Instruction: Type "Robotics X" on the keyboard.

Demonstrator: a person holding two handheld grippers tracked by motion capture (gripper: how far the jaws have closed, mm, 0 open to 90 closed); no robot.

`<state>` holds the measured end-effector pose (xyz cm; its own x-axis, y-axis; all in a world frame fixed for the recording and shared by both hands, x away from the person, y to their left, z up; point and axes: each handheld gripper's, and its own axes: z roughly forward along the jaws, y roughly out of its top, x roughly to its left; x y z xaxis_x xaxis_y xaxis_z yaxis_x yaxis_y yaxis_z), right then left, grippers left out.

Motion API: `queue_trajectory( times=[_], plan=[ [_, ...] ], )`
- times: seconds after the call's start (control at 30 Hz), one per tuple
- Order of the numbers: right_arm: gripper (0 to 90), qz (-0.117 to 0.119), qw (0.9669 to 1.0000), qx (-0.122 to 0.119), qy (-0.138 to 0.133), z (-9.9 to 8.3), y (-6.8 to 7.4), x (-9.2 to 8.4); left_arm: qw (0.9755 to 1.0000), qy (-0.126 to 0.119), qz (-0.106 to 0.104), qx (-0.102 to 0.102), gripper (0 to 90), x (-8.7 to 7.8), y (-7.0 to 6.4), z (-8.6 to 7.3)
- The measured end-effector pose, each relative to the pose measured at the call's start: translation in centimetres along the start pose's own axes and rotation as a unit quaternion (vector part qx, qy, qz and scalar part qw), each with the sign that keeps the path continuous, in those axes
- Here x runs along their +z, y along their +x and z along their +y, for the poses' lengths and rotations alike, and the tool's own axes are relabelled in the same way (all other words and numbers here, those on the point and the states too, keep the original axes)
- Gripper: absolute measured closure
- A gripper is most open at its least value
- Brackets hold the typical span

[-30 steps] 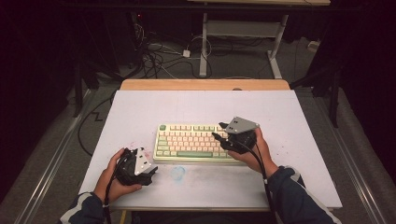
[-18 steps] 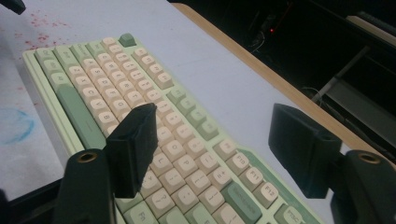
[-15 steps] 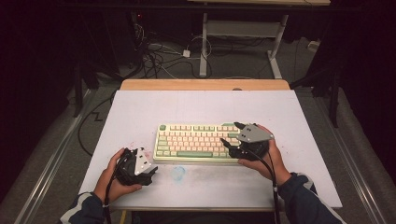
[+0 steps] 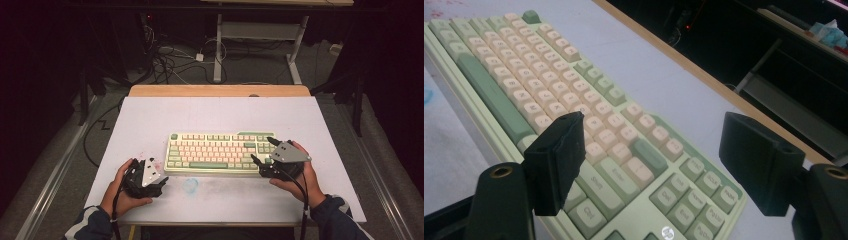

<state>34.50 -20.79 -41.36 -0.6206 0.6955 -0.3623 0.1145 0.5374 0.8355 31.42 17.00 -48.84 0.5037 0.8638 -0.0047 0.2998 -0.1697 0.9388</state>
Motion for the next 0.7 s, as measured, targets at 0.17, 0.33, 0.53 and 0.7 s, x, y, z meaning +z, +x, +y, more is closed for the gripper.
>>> queue_trajectory(
  times=[0.17,0.33,0.53,0.7],
  plan=[
    [27.2,-0.010,0.9999,-0.008,0.005,-0.9,0.0,-0.5,1.0000,-0.009,-0.002,0.001,26.2,-0.2,0.0,0.2],
    [27.3,-0.010,0.9999,-0.005,0.009,-1.9,0.3,-1.2,0.9998,-0.018,-0.007,-0.006,31.5,-0.6,0.1,0.7],
    [27.2,-0.017,0.9997,-0.013,0.012,-3.3,0.8,-2.5,0.9996,-0.023,-0.011,-0.014,38.4,-0.8,0.1,1.3],
    [26.8,-0.015,0.9995,-0.015,0.024,-4.5,1.5,-3.3,0.9993,-0.023,-0.018,-0.023,45.0,-1.0,0.2,1.9]
  ],
)
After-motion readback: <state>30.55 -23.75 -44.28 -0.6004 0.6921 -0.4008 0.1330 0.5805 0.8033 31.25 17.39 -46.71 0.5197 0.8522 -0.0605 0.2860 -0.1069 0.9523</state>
